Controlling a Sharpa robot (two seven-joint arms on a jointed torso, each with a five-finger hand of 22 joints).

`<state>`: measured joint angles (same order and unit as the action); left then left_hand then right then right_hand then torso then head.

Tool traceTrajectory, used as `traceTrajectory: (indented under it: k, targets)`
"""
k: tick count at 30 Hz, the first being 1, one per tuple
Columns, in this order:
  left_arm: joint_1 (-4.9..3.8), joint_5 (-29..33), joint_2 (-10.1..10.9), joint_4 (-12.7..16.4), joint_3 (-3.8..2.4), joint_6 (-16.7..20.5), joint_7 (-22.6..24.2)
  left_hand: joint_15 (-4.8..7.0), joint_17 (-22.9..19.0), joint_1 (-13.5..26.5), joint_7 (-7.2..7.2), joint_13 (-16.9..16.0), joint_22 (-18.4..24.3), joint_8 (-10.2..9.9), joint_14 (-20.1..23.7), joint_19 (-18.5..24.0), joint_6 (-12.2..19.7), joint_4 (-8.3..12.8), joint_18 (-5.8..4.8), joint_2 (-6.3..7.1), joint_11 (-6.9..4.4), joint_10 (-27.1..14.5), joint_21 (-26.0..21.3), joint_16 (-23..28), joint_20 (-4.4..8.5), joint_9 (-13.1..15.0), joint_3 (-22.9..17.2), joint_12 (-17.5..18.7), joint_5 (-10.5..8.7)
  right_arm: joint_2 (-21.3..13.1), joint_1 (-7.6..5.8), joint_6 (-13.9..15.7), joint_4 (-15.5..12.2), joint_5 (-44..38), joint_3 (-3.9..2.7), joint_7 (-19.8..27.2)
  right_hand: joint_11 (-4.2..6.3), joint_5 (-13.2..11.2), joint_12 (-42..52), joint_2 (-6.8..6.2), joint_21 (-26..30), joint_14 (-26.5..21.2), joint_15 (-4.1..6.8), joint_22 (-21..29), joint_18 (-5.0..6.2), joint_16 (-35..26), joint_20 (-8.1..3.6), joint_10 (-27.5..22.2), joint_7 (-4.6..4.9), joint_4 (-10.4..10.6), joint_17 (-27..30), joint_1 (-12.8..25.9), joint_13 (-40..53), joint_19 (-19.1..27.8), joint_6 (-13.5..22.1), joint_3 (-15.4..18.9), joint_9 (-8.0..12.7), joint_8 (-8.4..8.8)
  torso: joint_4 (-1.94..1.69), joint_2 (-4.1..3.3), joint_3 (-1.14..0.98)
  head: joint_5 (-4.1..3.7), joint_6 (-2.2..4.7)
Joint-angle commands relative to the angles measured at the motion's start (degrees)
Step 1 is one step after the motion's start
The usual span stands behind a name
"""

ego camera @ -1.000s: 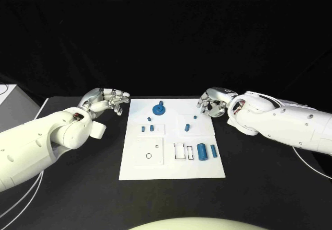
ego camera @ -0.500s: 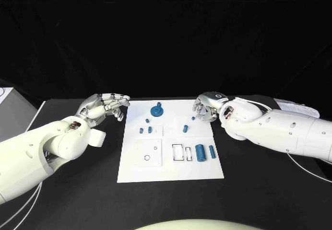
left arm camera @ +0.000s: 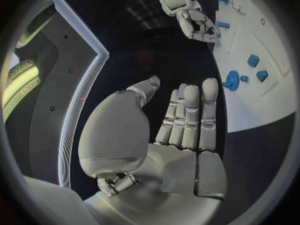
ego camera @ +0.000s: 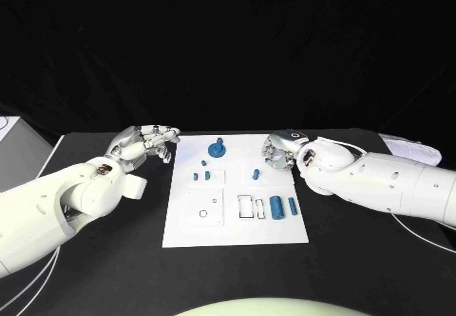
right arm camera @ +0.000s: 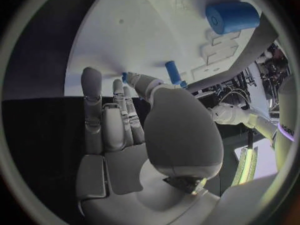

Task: Assemble the parts on the task board

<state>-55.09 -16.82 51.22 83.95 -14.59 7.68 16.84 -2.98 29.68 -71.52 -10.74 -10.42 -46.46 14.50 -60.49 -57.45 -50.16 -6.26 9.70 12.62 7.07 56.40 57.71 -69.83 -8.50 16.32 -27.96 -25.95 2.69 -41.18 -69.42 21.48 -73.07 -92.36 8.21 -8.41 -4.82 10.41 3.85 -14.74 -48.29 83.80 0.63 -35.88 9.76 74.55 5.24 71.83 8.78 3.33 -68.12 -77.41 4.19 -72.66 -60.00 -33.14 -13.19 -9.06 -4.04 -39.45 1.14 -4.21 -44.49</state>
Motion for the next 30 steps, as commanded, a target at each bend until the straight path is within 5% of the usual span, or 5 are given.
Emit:
traceTrajectory:
  k: [1,30]
  targets:
    - [0.03,0.55,0.20,0.21,-0.07,-0.29,0.84,-0.08,-0.05,0.50,0.04,-0.10,0.09,0.27,0.37,0.35,0.35,-0.07,0.14,0.10,-0.15,-0.40,-0.20,-0.07,-0.19,-0.01,0.43,-0.05,0.22,0.10,0.10,-1.81,0.04,-1.13,0.00,-0.26,0.14,-0.12,-0.15,-0.23,-0.27,2.93,-0.38,-0.14,-0.64,0.44,-0.12,-0.20,0.10,-0.04,-0.20,0.33,-0.02,-0.45,-0.44,-0.34,-0.10,-0.15,0.04,0.05,0.03,0.00,-0.10]
    - [0.06,0.45,0.36,0.38,-0.08,-0.24,-0.33,-0.09,-0.08,-0.01,0.00,-0.21,-0.23,0.25,0.32,-0.05,0.55,-0.70,0.08,-0.41,-0.11,-0.74,-0.02,-0.29,-0.23,-0.04,1.21,-0.16,0.22,2.17,1.44,-6.06,1.93,-3.43,0.20,-2.50,0.54,0.54,-0.27,0.96,-3.21,2.58,-0.04,-3.95,-1.02,1.76,-0.23,-0.10,-0.62,-0.69,-0.82,-0.40,-0.08,-0.64,-3.03,-1.81,-1.65,-1.84,0.06,0.03,-0.02,0.00,-0.64]
